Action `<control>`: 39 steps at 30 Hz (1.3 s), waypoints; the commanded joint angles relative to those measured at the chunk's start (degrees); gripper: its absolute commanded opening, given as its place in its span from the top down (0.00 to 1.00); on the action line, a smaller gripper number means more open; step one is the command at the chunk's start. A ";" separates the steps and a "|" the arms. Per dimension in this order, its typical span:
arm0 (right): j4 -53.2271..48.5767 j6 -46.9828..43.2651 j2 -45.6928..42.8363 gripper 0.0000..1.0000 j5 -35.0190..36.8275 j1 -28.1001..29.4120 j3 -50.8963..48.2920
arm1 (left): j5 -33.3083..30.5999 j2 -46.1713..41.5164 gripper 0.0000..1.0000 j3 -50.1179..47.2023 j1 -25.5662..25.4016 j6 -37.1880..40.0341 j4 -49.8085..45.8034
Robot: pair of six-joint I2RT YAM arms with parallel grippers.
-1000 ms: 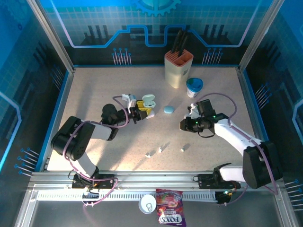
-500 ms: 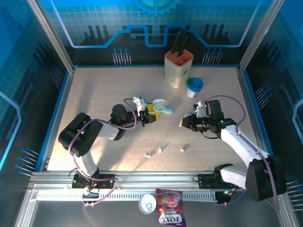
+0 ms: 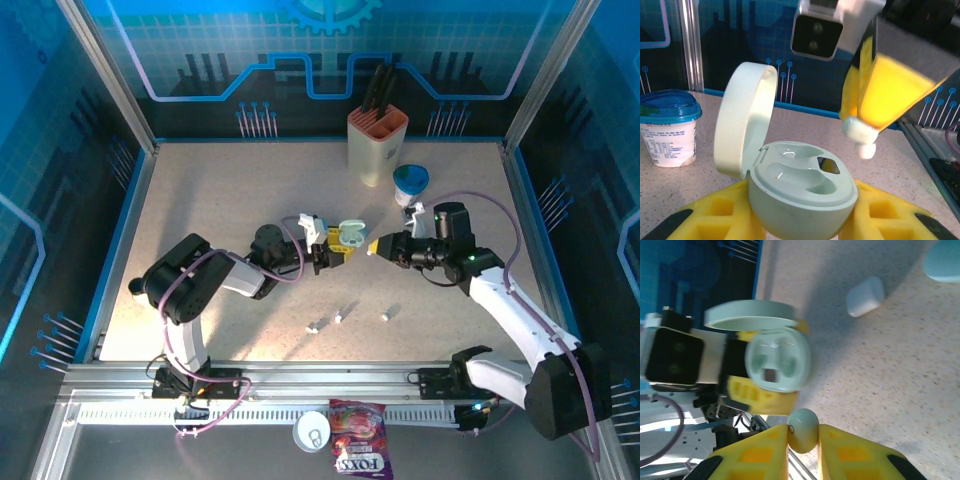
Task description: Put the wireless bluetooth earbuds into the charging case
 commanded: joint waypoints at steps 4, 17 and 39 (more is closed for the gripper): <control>1.64 -0.15 1.26 0.79 0.35 3.82 5.26 | -2.52 1.74 0.71 1.75 -2.39 5.64 1.61; 1.48 -1.87 6.57 0.79 2.53 5.73 7.54 | -4.57 1.72 0.72 1.92 -4.22 6.79 1.59; -4.99 -5.85 6.60 0.58 7.45 6.32 9.57 | -6.90 1.64 0.72 2.53 -4.68 4.38 1.61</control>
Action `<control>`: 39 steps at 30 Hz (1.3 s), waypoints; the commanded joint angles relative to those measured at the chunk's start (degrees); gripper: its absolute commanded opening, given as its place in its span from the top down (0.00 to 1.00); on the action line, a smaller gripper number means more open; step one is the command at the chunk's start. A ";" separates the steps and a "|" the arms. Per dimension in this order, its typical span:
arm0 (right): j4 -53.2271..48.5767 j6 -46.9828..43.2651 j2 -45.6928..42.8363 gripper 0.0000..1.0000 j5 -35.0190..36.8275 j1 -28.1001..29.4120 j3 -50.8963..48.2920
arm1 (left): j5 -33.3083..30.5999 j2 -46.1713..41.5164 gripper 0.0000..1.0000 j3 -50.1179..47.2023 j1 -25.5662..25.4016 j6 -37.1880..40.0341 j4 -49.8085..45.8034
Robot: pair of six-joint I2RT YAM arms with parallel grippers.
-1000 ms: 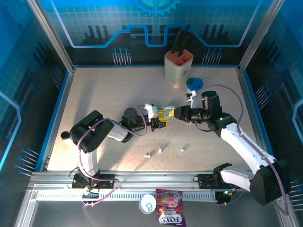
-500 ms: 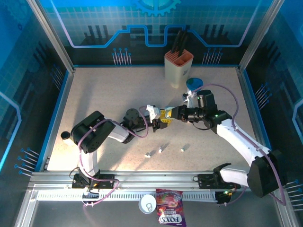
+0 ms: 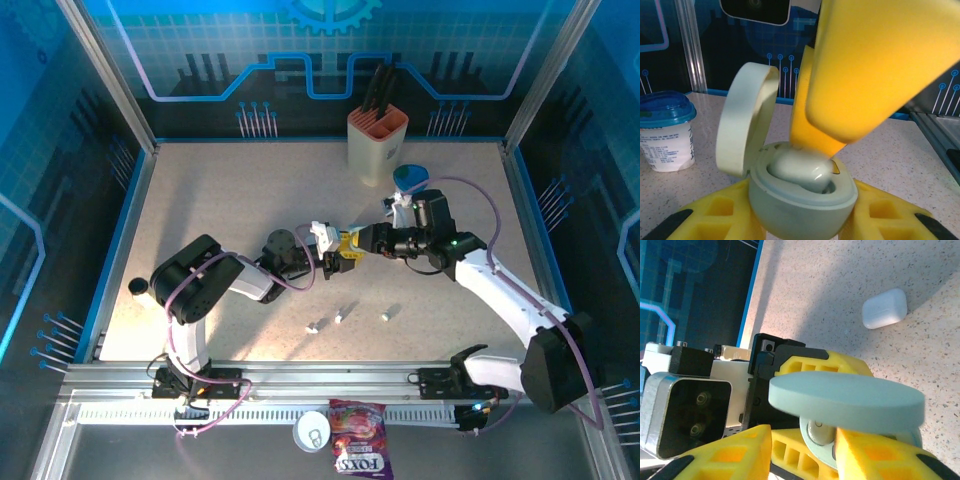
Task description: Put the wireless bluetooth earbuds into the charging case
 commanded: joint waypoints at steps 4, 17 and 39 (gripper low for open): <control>-4.76 -3.21 -3.67 0.53 3.21 0.37 2.19 | -1.56 -0.19 0.72 1.23 -0.38 -0.94 2.91; -18.59 -10.37 -15.21 0.47 12.28 -3.16 -6.13 | -3.27 -3.13 0.71 -1.43 4.35 -1.77 2.93; -23.04 -8.02 7.96 0.55 30.51 12.15 -11.49 | -3.02 -7.33 0.71 -4.27 9.14 -3.06 2.90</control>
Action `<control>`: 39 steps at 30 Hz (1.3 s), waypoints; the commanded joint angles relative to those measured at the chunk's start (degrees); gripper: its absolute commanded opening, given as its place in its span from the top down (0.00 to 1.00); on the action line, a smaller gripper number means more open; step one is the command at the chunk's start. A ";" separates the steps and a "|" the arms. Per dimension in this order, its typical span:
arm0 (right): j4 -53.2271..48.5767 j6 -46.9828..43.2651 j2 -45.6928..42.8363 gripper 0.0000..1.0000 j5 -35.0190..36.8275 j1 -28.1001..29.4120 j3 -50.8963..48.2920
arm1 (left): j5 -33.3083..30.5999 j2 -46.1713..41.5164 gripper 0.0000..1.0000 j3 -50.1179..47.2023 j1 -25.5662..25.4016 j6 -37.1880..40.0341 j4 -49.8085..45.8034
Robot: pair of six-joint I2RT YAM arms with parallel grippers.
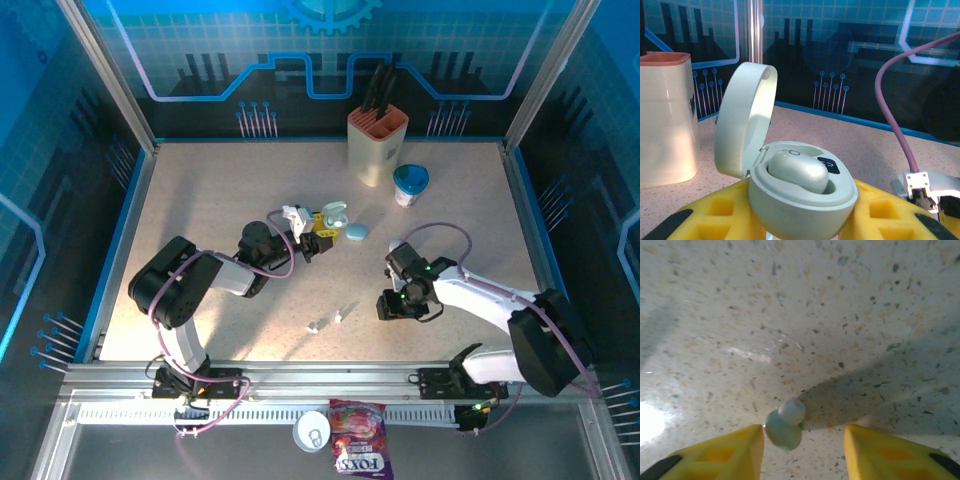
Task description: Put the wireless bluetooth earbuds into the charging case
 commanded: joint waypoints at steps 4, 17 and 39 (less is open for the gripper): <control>-0.90 0.72 5.12 0.62 3.86 3.24 3.25 | -0.38 -1.79 0.71 -0.82 0.64 -0.32 1.96; 2.87 1.68 7.27 0.75 7.97 3.05 8.42 | -0.54 -1.93 0.71 -1.26 0.94 -0.12 1.96; 5.08 -4.48 19.07 0.45 1.65 3.25 18.96 | -0.46 -2.62 0.70 -2.81 1.96 -0.32 1.97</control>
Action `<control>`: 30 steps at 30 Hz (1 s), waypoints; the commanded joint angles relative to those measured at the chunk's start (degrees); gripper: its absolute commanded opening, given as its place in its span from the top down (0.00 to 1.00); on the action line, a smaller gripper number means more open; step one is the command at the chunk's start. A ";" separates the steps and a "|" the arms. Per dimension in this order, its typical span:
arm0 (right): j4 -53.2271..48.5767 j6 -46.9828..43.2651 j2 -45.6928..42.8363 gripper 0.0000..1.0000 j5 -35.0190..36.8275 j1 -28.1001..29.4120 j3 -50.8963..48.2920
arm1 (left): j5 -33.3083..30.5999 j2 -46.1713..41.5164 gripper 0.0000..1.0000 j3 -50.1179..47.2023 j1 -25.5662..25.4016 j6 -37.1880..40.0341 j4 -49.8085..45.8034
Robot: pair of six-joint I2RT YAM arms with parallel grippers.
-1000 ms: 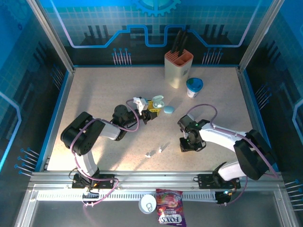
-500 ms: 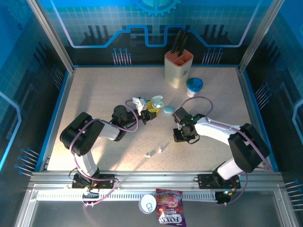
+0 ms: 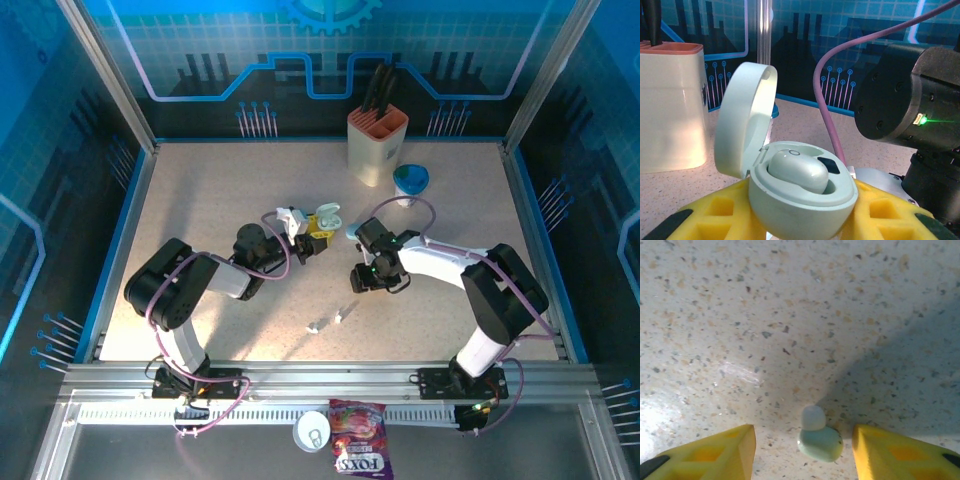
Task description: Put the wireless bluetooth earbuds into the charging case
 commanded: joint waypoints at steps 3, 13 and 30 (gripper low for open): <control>-0.80 0.30 0.56 0.45 -3.41 2.03 1.49 | -0.25 -1.44 0.70 -0.22 0.38 -0.19 1.94; 0.60 0.28 -1.78 0.44 -10.96 4.37 0.16 | -0.48 -2.20 0.70 -0.72 1.38 -0.17 1.94; 6.58 -5.25 3.45 0.47 -16.22 -3.81 2.99 | -0.33 -3.76 0.70 -1.64 1.79 -1.22 1.94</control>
